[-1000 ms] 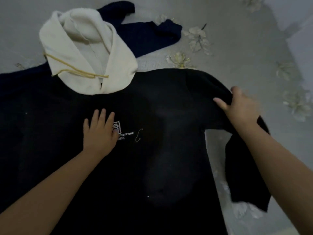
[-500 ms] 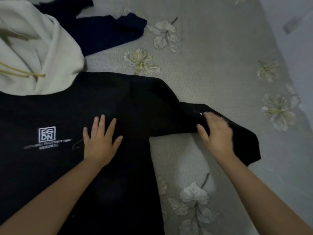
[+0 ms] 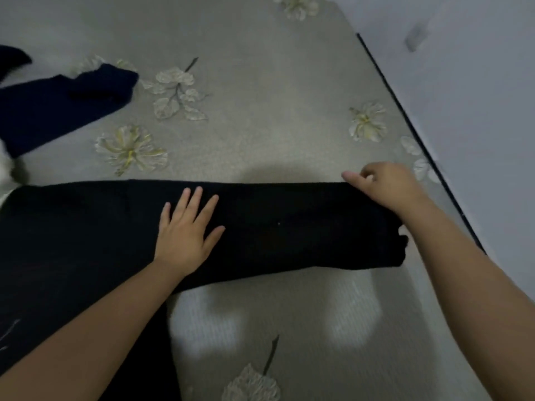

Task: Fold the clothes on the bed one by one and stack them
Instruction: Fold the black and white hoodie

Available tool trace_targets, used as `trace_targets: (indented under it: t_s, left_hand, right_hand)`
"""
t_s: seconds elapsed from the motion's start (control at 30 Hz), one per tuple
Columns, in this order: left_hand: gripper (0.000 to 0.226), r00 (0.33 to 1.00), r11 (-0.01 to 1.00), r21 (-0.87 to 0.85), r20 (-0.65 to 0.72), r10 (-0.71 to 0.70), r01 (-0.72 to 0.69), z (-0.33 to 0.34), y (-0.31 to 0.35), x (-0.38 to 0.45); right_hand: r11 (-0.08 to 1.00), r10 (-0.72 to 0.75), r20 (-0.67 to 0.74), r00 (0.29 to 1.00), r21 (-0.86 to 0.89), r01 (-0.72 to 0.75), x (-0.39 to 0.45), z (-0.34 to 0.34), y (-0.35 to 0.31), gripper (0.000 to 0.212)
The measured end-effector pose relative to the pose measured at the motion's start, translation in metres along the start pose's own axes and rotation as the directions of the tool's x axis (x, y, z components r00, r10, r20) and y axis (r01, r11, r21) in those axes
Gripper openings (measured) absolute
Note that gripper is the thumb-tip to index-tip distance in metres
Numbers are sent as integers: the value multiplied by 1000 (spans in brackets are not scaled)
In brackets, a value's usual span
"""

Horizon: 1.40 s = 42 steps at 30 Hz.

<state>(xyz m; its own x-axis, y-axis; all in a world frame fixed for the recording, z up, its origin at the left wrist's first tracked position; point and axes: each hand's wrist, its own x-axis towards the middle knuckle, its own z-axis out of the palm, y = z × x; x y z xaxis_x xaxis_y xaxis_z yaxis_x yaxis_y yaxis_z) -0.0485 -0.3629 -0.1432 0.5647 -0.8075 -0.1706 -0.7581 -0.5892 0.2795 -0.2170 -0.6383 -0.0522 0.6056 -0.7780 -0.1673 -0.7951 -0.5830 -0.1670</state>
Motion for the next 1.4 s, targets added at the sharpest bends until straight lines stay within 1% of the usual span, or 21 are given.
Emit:
trace_targets:
  t_s: [0.07, 0.1, 0.13, 0.2, 0.23, 0.27, 0.33, 0.37, 0.4, 0.47, 0.53, 0.63, 0.7, 0.77, 0.87, 0.97, 1.13, 1.27, 1.33, 1.37, 1.4]
  left_hand:
    - [71, 1000, 998, 67, -15, 21, -19, 9, 8, 10]
    - [71, 1000, 996, 91, 5, 1, -2, 15, 12, 11]
    - [75, 999, 993, 111, 26, -38, 35, 22, 14, 10]
    - [82, 993, 988, 102, 21, -120, 117, 33, 14, 9]
    - [83, 991, 987, 91, 11, -131, 129, 35, 14, 9]
    - [83, 992, 988, 88, 3, -124, 124, 35, 14, 9]
    - [81, 993, 989, 91, -9, -114, 114, 36, 12, 10]
    - [81, 993, 989, 93, -11, -116, 117, 35, 11, 11]
    - [81, 993, 989, 92, -14, -118, 119, 35, 12, 10]
    - [83, 993, 989, 83, -9, -120, 121, 32, 14, 8]
    - [86, 993, 991, 67, 10, -118, 117, 26, 12, 4]
    - [89, 996, 995, 55, -25, -80, 82, 14, -5, -14]
    - [88, 995, 993, 55, -10, -102, 102, 1, -26, -36]
    - [83, 990, 988, 59, -21, -139, 140, -10, -53, -61]
    - [80, 964, 966, 25, -76, -255, 258, -29, -105, -108]
    - [74, 913, 921, -29, -127, -388, 388, -46, -166, -168]
    - [64, 820, 838, -54, -182, -543, 543, -70, -281, -282]
    - [65, 717, 747, -115, -221, -661, 654, -82, -362, -372]
    - [66, 659, 689, -180, -200, -725, 702, -83, -393, -406]
    - [66, 630, 655, -213, -180, -756, 725, -81, -407, -422]
    - [65, 600, 623, -251, -171, -782, 741, -78, -419, -437]
  right_hand:
    - [989, -16, -77, 997, -147, 4, 13, 4, 7, 53]
    - [979, -13, -70, 997, -204, -2, 13, 13, 11, 55]
    - [977, 8, -60, 998, -210, -20, 7, 25, 14, 58]
    - [990, 86, -124, 989, -103, -99, -16, 53, 20, 64]
    - [984, 170, -162, 972, -21, -176, -29, 65, 21, 68]
    - [956, 293, -140, 946, 68, -286, -43, 74, 21, 72]
    - [848, 494, 15, 870, 214, -485, -61, 91, 18, 79]
    - [823, 522, 78, 849, 213, -526, -69, 101, 14, 82]
    - [835, 516, 96, 851, 167, -525, -75, 109, 8, 83]
    - [877, 469, -31, 883, 135, -461, -80, 119, 0, 82]
    - [890, 430, -131, 893, 227, -395, -80, 118, -5, 76]
    - [867, 344, -76, 936, 410, -285, -86, 107, -20, 66]
    - [829, 268, -119, 956, 534, -166, -94, 94, -48, 62]
    - [798, 165, -186, 969, 603, -20, -107, 80, -94, 60]
    - [767, -21, -166, 986, 630, 122, -131, 73, -178, 60]
    - [720, -168, -131, 977, 660, 212, -162, 72, -269, 60]
    - [680, -365, -167, 916, 624, 385, -225, 88, -416, 61]
    - [677, -540, -139, 830, 514, 527, -276, 113, -518, 59]
    - [719, -579, -55, 813, 436, 541, -299, 128, -560, 57]
    - [741, -581, -41, 813, 387, 549, -309, 136, -578, 56]
    - [743, -594, -72, 802, 334, 580, -318, 145, -595, 55]
